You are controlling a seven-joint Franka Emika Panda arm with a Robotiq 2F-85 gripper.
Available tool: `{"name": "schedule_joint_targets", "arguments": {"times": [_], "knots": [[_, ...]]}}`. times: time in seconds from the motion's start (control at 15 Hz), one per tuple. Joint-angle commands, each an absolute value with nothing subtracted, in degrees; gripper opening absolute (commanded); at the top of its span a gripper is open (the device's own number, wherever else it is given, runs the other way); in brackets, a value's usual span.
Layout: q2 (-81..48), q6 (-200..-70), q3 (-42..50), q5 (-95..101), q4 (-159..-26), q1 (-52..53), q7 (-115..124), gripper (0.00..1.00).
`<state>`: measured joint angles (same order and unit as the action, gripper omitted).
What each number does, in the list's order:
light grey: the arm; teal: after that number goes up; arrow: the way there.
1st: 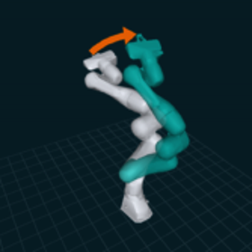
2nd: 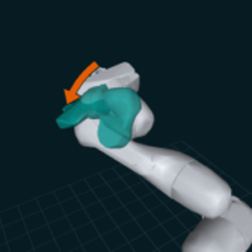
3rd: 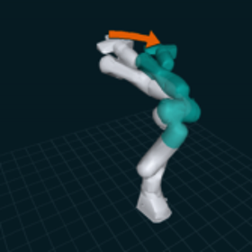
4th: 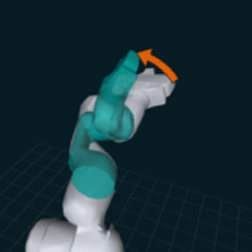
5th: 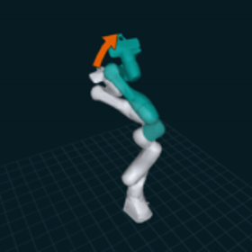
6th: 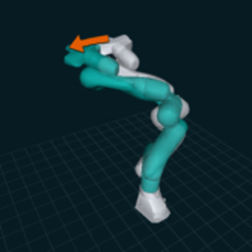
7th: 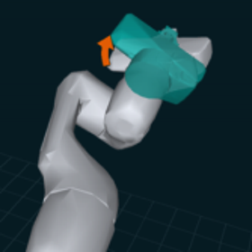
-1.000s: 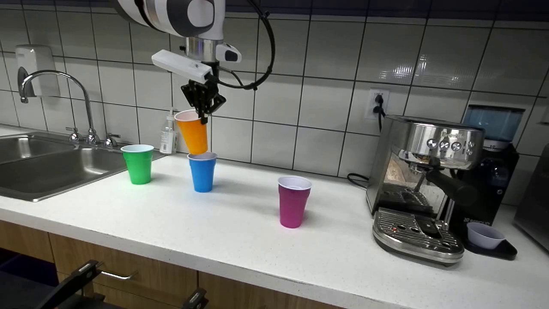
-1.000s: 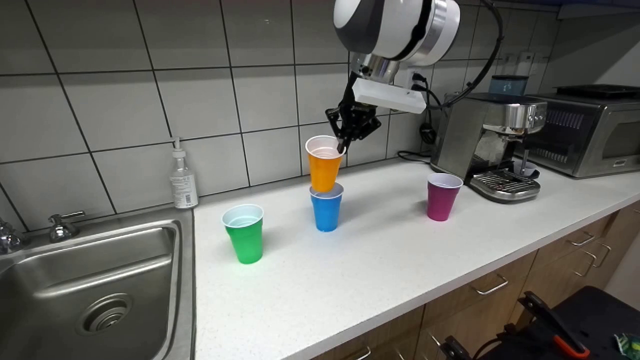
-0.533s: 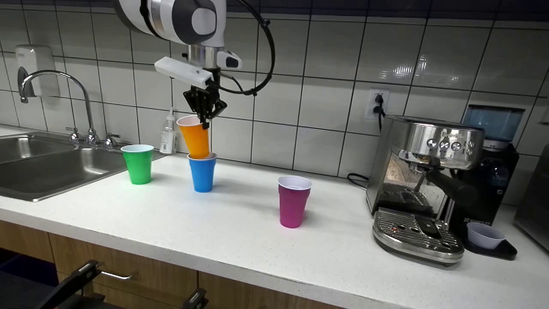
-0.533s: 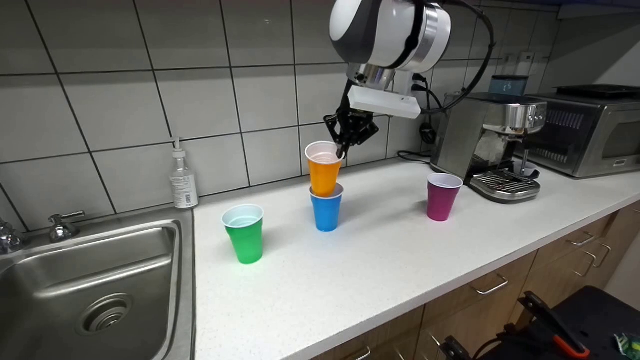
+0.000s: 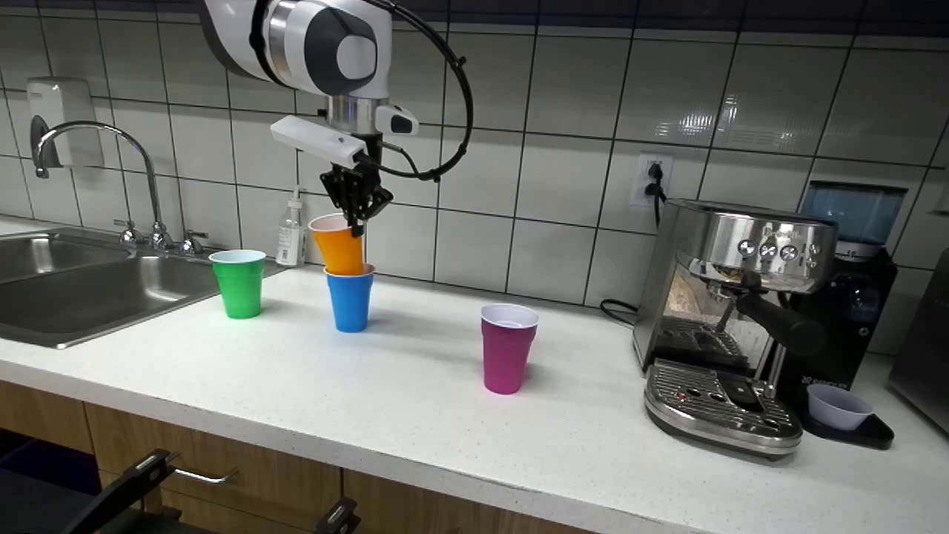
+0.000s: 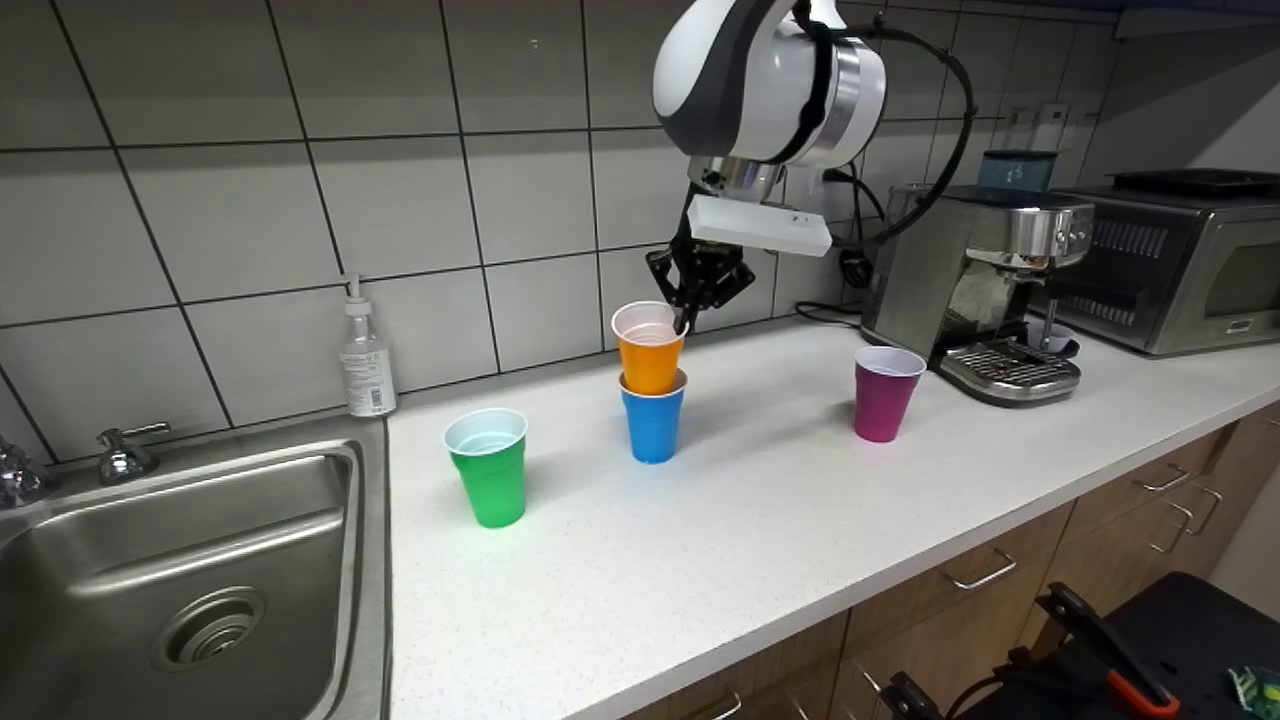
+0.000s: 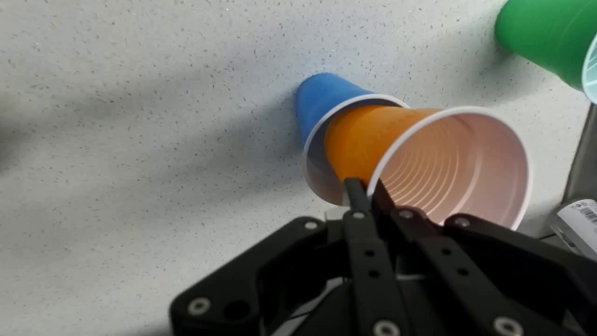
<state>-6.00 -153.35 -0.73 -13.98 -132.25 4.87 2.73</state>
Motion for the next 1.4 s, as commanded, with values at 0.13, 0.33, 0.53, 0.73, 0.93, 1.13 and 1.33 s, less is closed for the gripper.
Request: {"name": "schedule_joint_targets", "arguments": {"times": [0.13,0.33,0.53,0.73,0.93,1.13,1.33], "knots": [[-8.55,-154.36,-0.85,-10.46,-129.86,4.25,9.21,0.01],[-9.49,-154.34,-0.73,-9.72,-129.12,4.34,11.05,0.01],[-10.34,-153.88,-0.86,-9.94,-128.50,4.36,11.67,0.01],[-11.20,-153.28,-1.11,-10.82,-128.08,4.24,11.51,0.01],[-11.49,-152.70,-1.20,-11.24,-128.14,4.12,11.43,0.01],[-11.70,-152.62,-1.21,-11.44,-128.33,4.11,11.64,0.01],[-11.83,-152.34,-1.20,-11.46,-128.29,4.10,11.84,0.01]]}}
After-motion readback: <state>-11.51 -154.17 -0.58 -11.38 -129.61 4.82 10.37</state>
